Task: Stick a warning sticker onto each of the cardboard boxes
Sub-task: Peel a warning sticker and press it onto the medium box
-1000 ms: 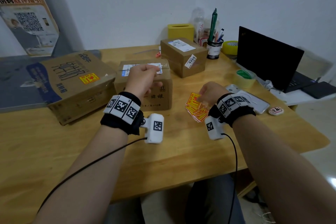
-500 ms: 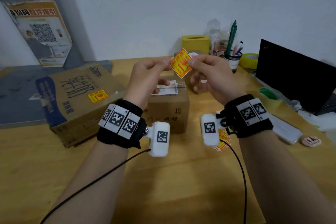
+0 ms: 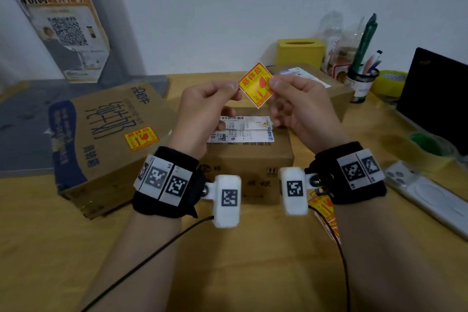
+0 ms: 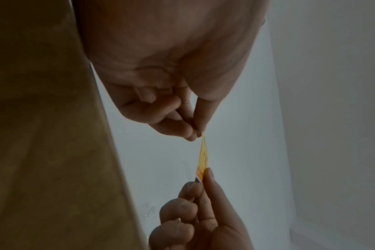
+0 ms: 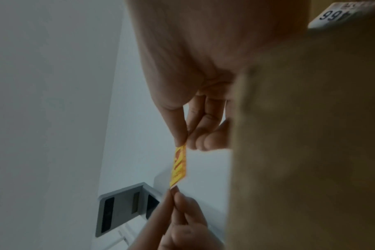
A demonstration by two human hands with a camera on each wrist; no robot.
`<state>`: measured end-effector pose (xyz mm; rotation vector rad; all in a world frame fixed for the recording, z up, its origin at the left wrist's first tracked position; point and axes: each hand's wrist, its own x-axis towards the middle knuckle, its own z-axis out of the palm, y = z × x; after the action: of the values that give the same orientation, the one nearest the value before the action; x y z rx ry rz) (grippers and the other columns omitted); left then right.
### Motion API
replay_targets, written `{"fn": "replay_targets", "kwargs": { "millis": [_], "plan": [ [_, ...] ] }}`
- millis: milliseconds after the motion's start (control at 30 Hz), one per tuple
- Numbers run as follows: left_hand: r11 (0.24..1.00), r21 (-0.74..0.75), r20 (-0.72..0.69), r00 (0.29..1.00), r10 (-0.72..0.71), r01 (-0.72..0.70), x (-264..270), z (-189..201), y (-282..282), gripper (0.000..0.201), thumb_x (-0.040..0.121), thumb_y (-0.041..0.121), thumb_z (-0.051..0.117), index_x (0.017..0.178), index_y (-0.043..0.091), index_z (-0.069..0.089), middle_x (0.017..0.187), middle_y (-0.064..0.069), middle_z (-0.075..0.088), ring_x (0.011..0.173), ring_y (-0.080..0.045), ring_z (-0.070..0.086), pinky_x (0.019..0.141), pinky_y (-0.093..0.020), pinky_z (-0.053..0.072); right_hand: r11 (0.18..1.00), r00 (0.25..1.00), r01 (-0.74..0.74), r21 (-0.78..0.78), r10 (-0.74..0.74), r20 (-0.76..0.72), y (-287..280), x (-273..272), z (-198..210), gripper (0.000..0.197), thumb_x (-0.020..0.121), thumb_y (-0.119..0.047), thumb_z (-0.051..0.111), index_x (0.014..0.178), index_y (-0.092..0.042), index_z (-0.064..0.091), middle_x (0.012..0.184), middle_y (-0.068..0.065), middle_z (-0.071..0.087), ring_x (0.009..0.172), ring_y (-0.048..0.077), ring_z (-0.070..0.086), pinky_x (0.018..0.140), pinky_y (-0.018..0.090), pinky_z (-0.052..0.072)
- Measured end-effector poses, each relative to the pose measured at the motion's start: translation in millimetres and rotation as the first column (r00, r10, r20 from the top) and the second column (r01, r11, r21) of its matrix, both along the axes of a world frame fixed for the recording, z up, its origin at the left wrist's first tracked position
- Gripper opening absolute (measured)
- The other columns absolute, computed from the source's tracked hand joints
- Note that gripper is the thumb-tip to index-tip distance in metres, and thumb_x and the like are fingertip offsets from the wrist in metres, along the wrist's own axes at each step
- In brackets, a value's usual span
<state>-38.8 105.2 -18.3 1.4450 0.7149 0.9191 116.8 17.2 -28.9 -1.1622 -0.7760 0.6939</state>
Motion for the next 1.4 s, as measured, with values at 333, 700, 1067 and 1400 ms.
{"fn": "replay_targets", "kwargs": {
  "millis": [333,700,1067,1400],
  "plan": [
    [0.997,0.048,0.068,0.996,0.051,-0.054,-0.7,17.0,-3.7,0.016,0.097,0.016,0.062,0.091,0.009,0.075,0.077,0.0,0.073,0.049,-0.005,0.056,0.04,-0.015,0.037,0.988,0.958,0.154,0.005,-0.15,0.243,-2.8,-9.1,24.3,0.025,0.089,-0.009,0.076,0.113,-0.01,0.07,0.061,-0.001,0.067,0.035,0.013,0.042,0.036,0.014,0.027],
    [0.987,0.159,0.057,0.998,-0.013,0.004,-1.0,21.5,-16.6,0.018,0.098,0.011,0.06,0.087,0.011,0.074,0.074,0.001,0.069,0.052,-0.004,0.058,0.044,-0.011,0.04,0.994,0.944,0.107,0.009,-0.104,0.313,-9.3,-27.3,29.4,0.015,0.089,-0.011,0.077,0.103,-0.008,0.074,0.09,0.022,0.073,0.047,0.021,0.058,0.04,0.028,0.048],
    [0.988,0.151,0.024,0.999,-0.045,0.041,1.1,20.1,-18.9,0.018,0.099,0.018,0.06,0.092,0.016,0.076,0.077,0.002,0.072,0.051,-0.007,0.058,0.044,-0.016,0.039,0.991,0.874,0.136,0.018,-0.128,0.47,-17.8,-28.1,33.0,0.012,0.091,-0.009,0.072,0.1,-0.008,0.081,0.077,0.007,0.078,0.048,0.022,0.061,0.043,0.031,0.052],
    [0.987,0.158,0.074,0.996,-0.05,0.038,1.0,19.1,-20.0,0.013,0.095,0.019,0.067,0.098,0.011,0.077,0.086,-0.006,0.077,0.055,-0.005,0.062,0.047,-0.012,0.043,0.981,0.812,0.19,0.038,-0.178,0.555,-22.6,-27.5,33.3,0.017,0.089,-0.01,0.073,0.1,-0.018,0.083,0.081,-0.004,0.081,0.049,0.018,0.064,0.041,0.027,0.05]
  ]
}}
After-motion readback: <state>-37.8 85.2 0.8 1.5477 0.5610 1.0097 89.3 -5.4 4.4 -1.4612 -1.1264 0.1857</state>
